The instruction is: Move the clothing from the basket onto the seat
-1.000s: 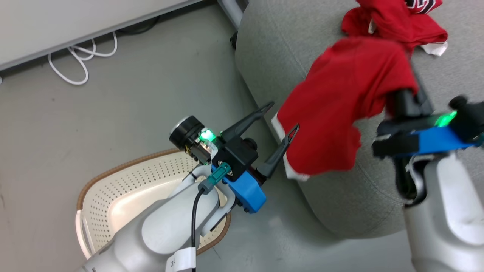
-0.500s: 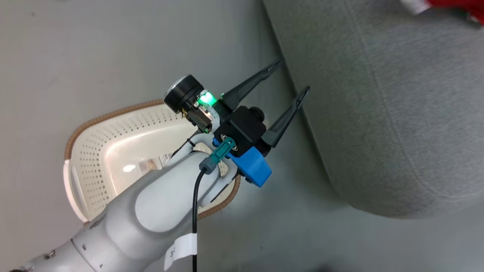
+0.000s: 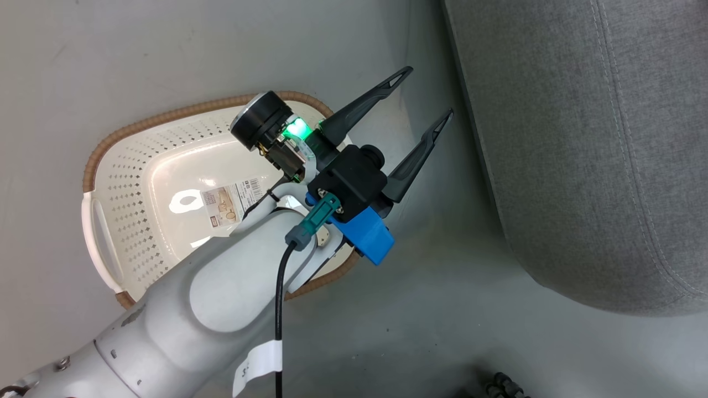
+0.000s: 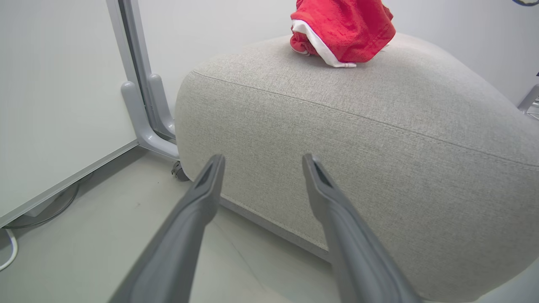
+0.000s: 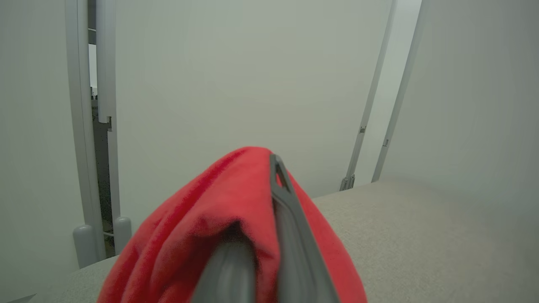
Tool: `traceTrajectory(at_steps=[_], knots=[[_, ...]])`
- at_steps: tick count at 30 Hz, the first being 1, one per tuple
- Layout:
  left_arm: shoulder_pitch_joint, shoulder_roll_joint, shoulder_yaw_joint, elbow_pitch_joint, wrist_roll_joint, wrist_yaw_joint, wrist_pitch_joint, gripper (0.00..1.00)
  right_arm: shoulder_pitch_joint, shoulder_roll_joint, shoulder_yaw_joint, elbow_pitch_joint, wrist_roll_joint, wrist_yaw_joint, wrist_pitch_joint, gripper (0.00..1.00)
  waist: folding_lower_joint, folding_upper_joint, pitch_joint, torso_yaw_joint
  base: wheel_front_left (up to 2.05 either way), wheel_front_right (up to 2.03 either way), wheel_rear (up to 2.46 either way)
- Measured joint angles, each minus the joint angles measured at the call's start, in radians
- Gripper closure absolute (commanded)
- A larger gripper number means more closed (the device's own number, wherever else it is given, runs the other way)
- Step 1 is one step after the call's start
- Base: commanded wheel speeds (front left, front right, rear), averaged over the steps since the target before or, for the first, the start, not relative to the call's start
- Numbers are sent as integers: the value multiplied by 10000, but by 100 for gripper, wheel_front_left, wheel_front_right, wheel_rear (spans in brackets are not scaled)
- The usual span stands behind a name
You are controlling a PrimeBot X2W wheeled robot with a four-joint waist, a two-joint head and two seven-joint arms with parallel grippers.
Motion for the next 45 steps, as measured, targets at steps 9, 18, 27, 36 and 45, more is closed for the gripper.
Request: traceTrajectory(at_steps=[9, 18, 27, 36, 45], knots=[[-142, -48, -48, -31, 10, -2, -42, 0, 1378, 943, -523, 790, -107, 0, -2, 100, 0, 0, 129, 158, 0, 0, 0], [-89, -54, -10, 73, -35, 44, -142, 0, 2207, 1162, -430, 663, 167, 0, -2, 0, -1, 0, -229, 146, 0, 0, 0], [817, -303, 614, 46, -345, 176, -255, 0, 4765, 1605, 374, -518, -46, 0, 0, 0, -2, 0, -1672, 77, 0, 0, 0], [2676, -33, 2723, -610, -270, 401, -265, 0, 6684, 2123, 1565, -2153, 430, 0, -2, 0, -2, 0, -3445, 130, 0, 0, 0], [4701, -46, 4987, -1037, 313, 318, -263, 0, 8033, 2648, 3118, -3315, 523, 0, -2, 0, -3, 1, -5017, 477, 0, 0, 0]])
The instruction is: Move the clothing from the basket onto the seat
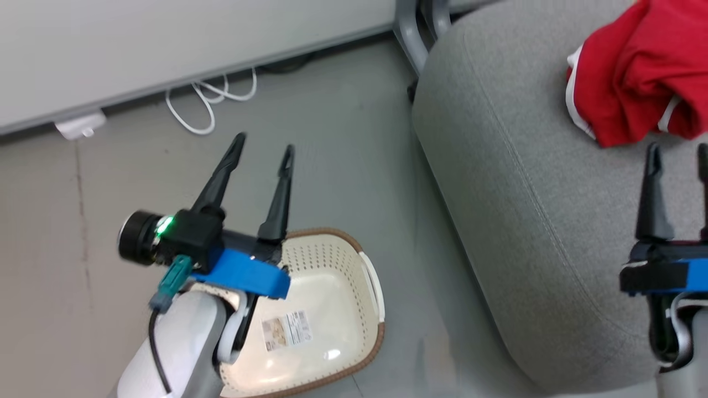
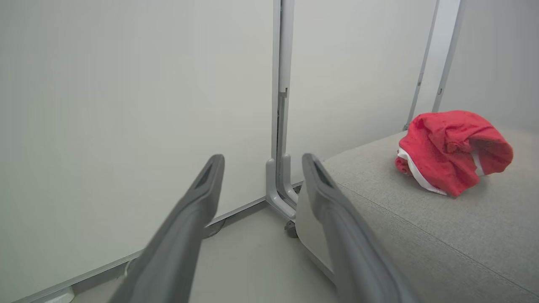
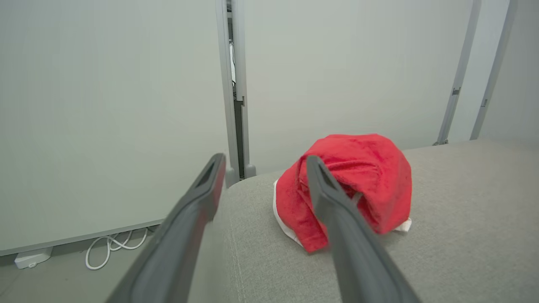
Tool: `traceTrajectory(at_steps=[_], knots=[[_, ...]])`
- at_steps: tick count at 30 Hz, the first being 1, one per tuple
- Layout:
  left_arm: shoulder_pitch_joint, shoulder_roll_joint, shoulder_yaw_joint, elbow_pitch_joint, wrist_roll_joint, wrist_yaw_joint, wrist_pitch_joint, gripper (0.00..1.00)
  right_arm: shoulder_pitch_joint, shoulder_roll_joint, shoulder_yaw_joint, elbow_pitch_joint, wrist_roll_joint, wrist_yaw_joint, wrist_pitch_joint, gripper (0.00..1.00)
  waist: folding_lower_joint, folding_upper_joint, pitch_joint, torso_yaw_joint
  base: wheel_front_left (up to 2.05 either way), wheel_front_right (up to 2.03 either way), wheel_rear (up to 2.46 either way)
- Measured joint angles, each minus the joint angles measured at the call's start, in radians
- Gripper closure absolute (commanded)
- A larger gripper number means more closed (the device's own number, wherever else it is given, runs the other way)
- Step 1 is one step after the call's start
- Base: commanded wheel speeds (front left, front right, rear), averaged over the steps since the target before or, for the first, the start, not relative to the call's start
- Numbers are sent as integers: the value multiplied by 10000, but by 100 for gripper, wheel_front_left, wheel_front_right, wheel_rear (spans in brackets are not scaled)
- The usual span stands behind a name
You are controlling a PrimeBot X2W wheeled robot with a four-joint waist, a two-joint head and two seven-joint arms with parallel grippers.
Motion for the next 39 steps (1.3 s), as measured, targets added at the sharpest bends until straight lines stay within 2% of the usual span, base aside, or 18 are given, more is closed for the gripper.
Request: traceTrajectory(at_steps=[7, 16, 18, 26, 39], knots=[[1333, -316, 1624, -155, 539, -278, 0, 0, 684, 88, 932, -466, 82, 0, 0, 0, -1, 0, -901, 484, 0, 0, 0], [2569, -876, 3106, -205, 1170, -731, -2, 0, 1286, 261, 1384, -169, 261, 0, 0, 0, -1, 0, -1640, 1121, 0, 0, 0], [2876, -1060, 3453, -205, 1440, -965, -2, 0, 1452, 374, 1501, -25, 270, 0, 0, 0, -1, 0, -1851, 1371, 0, 0, 0], [3483, -1463, 3969, -109, 1877, -1471, -2, 0, 1870, 581, 1559, 291, 268, 0, 0, 0, 0, 0, -2421, 1877, 0, 0, 0], [3757, -1737, 4393, 245, 2173, -1756, -2, 0, 2005, 759, 1549, 815, 313, 0, 0, 0, 1, 0, -2642, 2207, 0, 0, 0]])
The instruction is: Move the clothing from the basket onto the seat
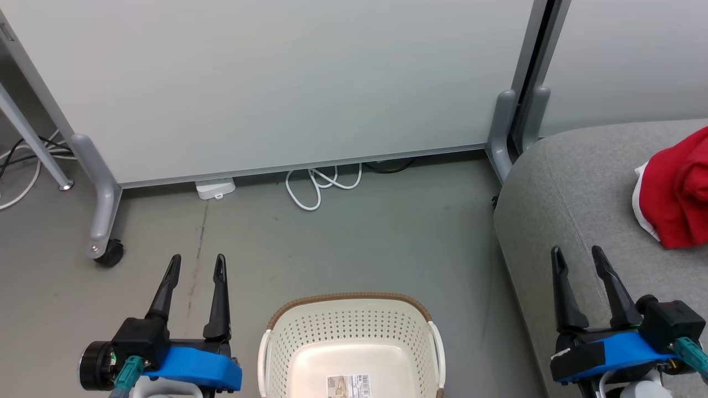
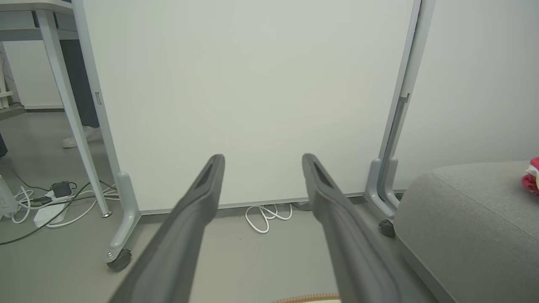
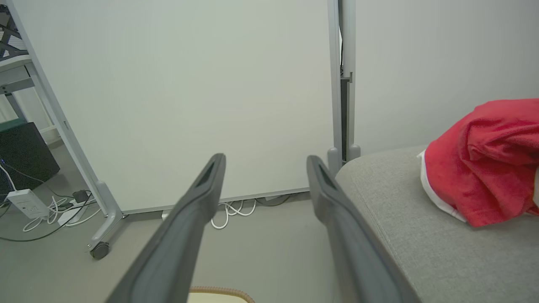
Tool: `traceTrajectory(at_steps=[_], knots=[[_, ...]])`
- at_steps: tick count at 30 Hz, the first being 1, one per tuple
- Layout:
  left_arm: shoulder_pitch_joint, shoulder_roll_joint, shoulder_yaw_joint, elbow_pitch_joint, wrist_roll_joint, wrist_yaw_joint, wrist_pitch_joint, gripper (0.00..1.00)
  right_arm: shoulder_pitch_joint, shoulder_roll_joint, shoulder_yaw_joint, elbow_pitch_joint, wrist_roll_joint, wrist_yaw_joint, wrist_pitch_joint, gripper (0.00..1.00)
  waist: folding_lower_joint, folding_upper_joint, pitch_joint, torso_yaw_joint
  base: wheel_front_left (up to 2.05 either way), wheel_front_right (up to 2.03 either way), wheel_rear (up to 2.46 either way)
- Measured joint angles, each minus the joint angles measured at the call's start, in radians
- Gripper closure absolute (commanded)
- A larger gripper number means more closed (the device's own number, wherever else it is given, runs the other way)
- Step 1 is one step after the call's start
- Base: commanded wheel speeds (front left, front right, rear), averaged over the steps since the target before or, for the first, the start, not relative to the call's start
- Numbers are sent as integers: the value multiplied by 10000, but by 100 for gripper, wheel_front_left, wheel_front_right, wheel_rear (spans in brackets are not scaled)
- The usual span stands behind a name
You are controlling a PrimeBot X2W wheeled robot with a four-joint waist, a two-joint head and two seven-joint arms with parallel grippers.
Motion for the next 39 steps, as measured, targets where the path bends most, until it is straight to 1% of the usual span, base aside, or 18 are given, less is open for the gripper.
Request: traceTrajectory(at_steps=[15, 16, 23, 39], knots=[[-1, -98, 146, 412, 144, -67, 0, 0, 69, 82, 46, 165, 73, 0, 0, 0, 1, -1, -34, 37, 0, 0, 0], [-1, -100, 146, 420, 148, -69, 0, 100, 69, 82, 56, 165, 98, 0, 0, 100, 1, 0, -32, 37, 0, 0, 0], [498, -138, 102, 984, 17, -63, 102, 100, 303, 123, 65, 761, 209, 0, 71, 100, 1, 0, -34, 32, 0, 0, 0], [445, -148, 416, 853, -3181, -63, 897, 100, 297, 130, -84, 704, 3214, 0, 874, 100, 1, 0, -25, -69, 0, 0, 0]])
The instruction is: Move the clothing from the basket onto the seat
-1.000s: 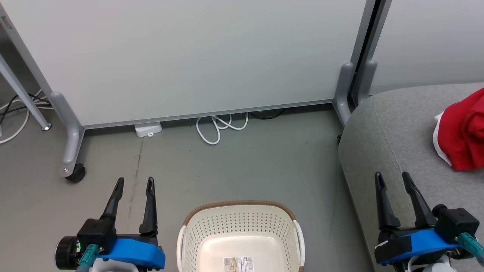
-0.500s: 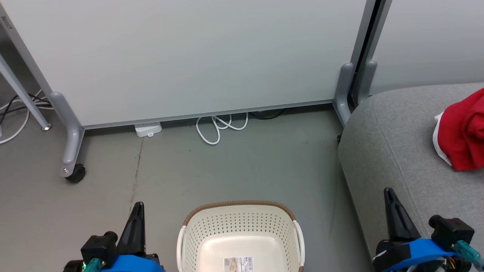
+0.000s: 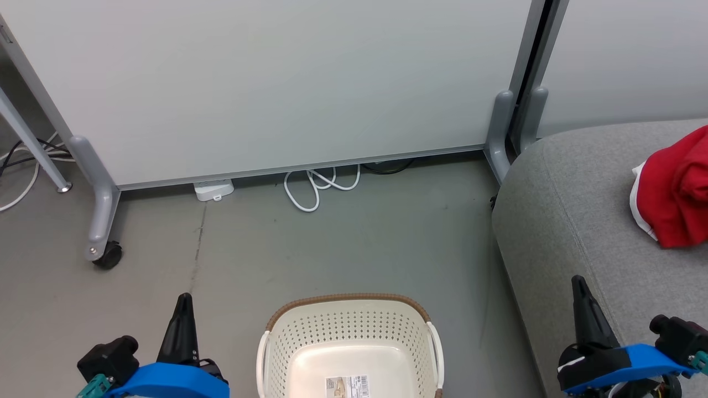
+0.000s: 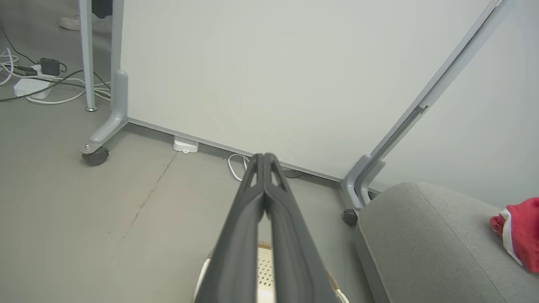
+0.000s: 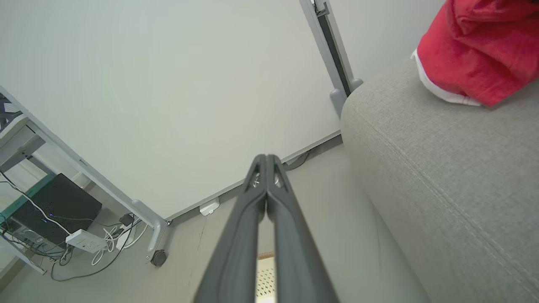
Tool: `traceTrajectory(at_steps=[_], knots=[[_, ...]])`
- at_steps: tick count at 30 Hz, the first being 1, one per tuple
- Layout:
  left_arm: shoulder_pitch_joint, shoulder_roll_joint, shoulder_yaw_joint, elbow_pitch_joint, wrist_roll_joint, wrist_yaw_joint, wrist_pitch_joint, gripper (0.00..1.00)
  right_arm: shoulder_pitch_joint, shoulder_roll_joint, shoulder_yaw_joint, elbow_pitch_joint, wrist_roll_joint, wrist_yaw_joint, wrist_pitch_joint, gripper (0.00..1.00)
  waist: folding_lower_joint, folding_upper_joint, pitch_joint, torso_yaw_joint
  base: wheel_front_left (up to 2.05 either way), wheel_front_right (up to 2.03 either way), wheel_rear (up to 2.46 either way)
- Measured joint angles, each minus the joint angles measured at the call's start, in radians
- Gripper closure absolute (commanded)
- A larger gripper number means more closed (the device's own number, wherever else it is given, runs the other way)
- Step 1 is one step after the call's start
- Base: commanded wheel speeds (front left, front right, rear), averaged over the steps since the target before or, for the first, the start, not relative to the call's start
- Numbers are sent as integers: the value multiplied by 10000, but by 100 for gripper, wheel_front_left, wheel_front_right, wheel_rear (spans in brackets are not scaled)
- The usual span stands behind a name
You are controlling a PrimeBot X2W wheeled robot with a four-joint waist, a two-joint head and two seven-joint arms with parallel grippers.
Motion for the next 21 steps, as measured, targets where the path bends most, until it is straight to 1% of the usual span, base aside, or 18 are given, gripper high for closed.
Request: traceTrajectory(at_steps=[21], knots=[[-252, -6, 334, -215, -3218, 0, 802, 100, -68, 2, -157, -148, 3024, -2, 800, 100, 0, 0, 10, -120, 0, 0, 0]])
